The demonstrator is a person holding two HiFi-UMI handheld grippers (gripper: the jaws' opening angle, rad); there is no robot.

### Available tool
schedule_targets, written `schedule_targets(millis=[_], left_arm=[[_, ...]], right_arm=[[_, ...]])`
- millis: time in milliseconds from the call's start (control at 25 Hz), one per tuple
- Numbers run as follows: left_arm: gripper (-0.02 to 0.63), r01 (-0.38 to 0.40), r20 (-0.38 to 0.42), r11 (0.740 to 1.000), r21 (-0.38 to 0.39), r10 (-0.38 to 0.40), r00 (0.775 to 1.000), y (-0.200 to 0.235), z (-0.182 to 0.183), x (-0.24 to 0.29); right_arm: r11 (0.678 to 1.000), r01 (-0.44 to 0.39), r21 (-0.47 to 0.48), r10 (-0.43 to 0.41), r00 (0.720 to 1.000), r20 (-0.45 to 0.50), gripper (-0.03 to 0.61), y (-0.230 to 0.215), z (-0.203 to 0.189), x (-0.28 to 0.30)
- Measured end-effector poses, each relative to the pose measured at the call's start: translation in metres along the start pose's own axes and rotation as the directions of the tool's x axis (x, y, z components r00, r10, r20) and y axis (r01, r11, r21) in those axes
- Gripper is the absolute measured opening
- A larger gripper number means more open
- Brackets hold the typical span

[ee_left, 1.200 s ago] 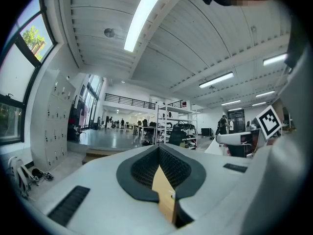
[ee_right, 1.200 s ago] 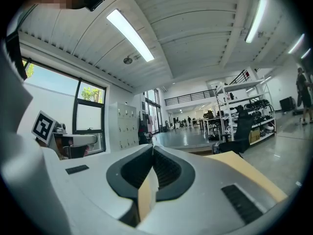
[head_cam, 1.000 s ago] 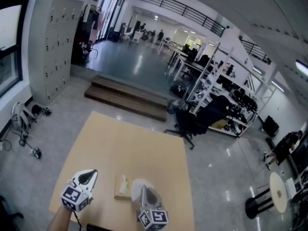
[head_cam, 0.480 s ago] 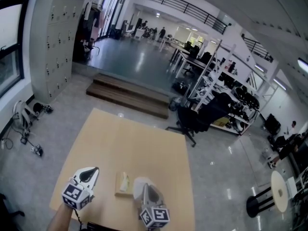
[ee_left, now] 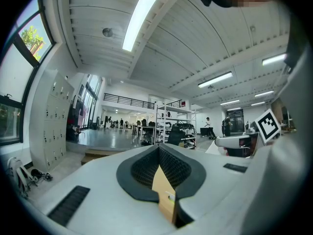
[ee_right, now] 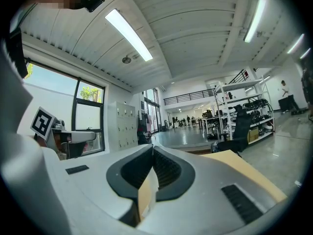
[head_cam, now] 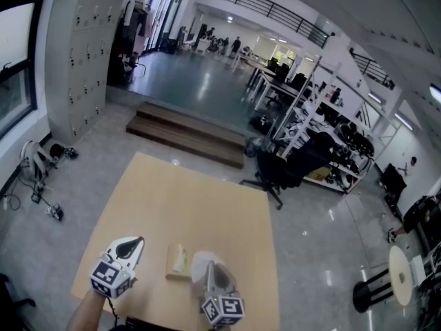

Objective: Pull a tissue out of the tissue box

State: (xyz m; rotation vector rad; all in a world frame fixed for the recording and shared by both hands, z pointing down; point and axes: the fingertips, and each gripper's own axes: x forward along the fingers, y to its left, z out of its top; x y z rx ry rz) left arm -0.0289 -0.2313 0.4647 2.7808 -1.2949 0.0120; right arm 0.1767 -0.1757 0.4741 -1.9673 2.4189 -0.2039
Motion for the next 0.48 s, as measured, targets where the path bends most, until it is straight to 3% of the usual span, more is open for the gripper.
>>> schedule_targets(millis=[480], left_arm=[[0.008,-0.004,-0.007,1.000,-0.004,0.004,1.000,0.0033,0.0046,-0.0053]], right_arm=[[1.000,0.016,-0.010,-0.016,1.000,-0.018,0.006,0.0062,0.0025,-0.0005]])
